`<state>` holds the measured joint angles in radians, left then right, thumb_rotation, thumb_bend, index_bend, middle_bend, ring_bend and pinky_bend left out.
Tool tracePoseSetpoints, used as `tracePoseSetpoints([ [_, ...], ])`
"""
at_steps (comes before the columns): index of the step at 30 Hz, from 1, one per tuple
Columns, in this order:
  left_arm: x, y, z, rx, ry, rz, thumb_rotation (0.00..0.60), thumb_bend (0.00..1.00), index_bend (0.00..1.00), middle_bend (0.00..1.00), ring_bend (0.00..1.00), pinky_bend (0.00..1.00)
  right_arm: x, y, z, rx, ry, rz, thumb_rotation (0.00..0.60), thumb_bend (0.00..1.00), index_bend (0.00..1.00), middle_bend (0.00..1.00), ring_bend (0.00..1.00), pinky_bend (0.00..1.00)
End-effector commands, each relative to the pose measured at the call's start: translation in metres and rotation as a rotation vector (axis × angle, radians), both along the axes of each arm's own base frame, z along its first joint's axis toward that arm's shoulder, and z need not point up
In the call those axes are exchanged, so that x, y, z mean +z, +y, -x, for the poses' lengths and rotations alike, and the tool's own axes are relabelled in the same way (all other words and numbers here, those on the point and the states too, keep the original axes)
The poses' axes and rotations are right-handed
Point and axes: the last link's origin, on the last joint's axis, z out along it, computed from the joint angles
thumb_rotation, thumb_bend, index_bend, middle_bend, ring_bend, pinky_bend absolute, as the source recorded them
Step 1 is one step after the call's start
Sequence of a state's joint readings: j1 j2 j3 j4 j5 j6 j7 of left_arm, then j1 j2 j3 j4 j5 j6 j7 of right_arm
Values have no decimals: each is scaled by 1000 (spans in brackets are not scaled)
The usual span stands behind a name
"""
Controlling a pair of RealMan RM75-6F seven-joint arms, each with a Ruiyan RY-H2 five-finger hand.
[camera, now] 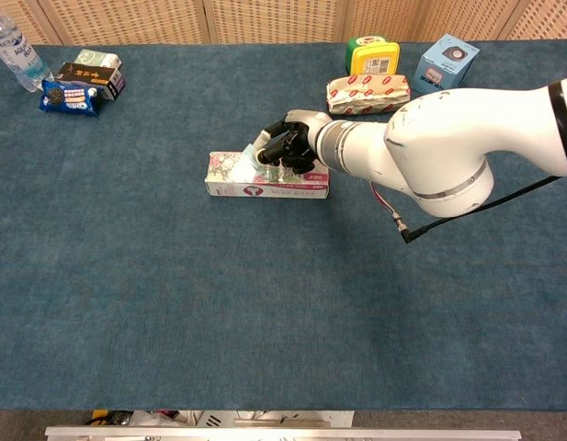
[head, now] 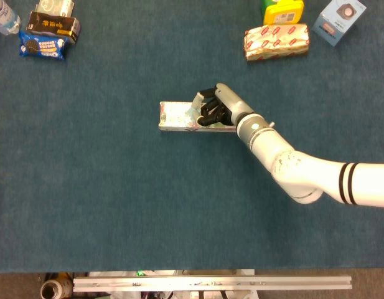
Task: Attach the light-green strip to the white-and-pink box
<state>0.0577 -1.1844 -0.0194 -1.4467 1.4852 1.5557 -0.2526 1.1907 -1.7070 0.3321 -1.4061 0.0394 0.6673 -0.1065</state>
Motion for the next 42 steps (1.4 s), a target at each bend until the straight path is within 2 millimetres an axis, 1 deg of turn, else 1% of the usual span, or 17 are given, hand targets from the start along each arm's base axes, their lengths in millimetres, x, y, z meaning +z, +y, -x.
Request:
tracePoseSetpoints([
  [1, 0, 0, 0, -1, 0, 1, 600, 291, 71, 307, 333, 311, 3, 0, 0, -16, -14, -8, 600, 470, 636, 851, 987, 1000],
  [8, -1, 1, -1, -4, -4, 8, 600, 291, 69, 306, 333, 311, 5, 3, 4, -43, -16, -43, 600, 469, 636, 851, 987, 1000],
  [16, 0, 0, -1, -2, -7, 7, 600, 291, 65, 302, 333, 309, 7, 5, 3, -53, -16, -63, 600, 467, 628, 851, 986, 1000],
  [21, 0, -1, -1, -1, -8, 9, 600, 291, 64, 301, 332, 307, 9, 5, 4, -56, -19, -62, 600, 461, 565, 851, 986, 1000],
  [26, -1, 0, -1, -4, -10, 12, 600, 291, 63, 301, 331, 304, 12, 5, 5, -59, -21, -68, 600, 397, 506, 849, 986, 1000],
  [28, -1, 0, -1, -6, -9, 15, 600, 291, 62, 300, 331, 303, 13, 5, 6, -62, -23, -72, 599, 392, 489, 847, 986, 1000],
  [31, -1, 0, -1, -7, -12, 15, 600, 291, 62, 295, 331, 303, 15, 5, 7, -60, -19, -68, 557, 372, 464, 843, 986, 1000],
  [36, -1, -1, -1, -8, -12, 15, 600, 291, 62, 294, 331, 302, 19, 3, 6, -56, -30, -60, 453, 343, 410, 841, 986, 1000],
  [42, 0, -1, -2, -12, -12, 14, 600, 291, 62, 293, 330, 302, 25, 2, 9, -50, -32, -51, 398, 302, 358, 834, 985, 1000],
])
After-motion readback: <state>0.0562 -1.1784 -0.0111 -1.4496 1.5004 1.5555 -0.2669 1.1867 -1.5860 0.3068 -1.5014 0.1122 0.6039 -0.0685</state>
